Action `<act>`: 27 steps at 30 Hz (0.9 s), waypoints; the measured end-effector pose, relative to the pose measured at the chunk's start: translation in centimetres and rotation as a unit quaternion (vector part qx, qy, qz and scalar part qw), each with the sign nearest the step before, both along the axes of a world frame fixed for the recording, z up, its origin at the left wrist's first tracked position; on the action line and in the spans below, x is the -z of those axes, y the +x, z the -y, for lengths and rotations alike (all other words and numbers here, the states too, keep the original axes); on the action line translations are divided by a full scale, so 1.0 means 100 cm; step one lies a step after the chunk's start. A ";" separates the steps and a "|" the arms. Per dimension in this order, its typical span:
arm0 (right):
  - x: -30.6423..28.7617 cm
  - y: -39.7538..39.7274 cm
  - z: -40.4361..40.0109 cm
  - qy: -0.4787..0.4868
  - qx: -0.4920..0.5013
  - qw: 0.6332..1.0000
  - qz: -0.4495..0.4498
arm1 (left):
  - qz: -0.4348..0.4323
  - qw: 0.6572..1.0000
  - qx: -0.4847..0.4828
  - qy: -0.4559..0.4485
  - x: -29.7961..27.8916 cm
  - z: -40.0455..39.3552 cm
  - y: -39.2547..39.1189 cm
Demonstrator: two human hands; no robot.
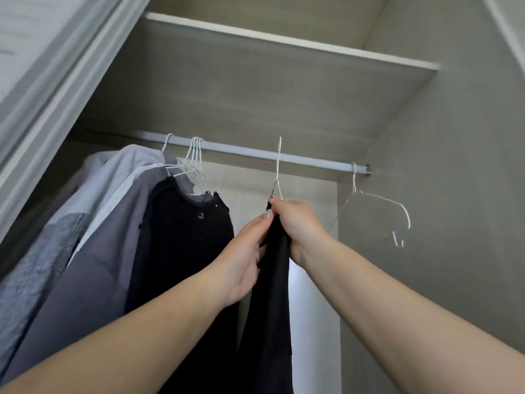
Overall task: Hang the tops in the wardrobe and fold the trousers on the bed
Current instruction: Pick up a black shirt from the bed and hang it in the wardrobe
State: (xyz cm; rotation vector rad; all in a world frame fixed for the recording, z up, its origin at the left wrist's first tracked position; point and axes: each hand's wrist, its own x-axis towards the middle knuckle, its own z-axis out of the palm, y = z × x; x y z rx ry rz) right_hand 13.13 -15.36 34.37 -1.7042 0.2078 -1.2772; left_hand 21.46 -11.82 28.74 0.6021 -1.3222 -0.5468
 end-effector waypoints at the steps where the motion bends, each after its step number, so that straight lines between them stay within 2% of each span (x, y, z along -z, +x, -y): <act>1: -0.009 0.005 -0.002 -0.006 0.005 1.000 0.005 | 0.011 1.000 -0.008 -0.006 -0.006 -0.003 0.002; 5: -0.039 0.024 -0.008 -0.024 0.027 0.999 0.011 | 0.048 0.999 -0.024 -0.008 -0.025 -0.009 0.014; 10: -0.067 0.053 -0.006 -0.032 0.044 0.998 0.007 | 0.020 0.996 -0.079 -0.036 -0.046 -0.013 0.028; 13: -0.079 0.074 0.000 -0.041 0.056 0.998 0.000 | 0.041 0.995 -0.087 -0.038 -0.048 -0.013 0.044; 19: -0.097 0.120 0.006 -0.081 0.066 0.994 -0.042 | 0.045 0.989 -0.139 -0.025 -0.053 -0.021 0.077; 24: -0.098 0.159 0.009 -0.085 0.021 0.994 -0.064 | 0.030 0.983 -0.178 -0.012 -0.049 -0.027 0.111; 27: -0.096 0.186 0.007 -0.129 0.037 0.987 -0.093 | 0.013 0.978 -0.209 -0.010 -0.047 -0.029 0.129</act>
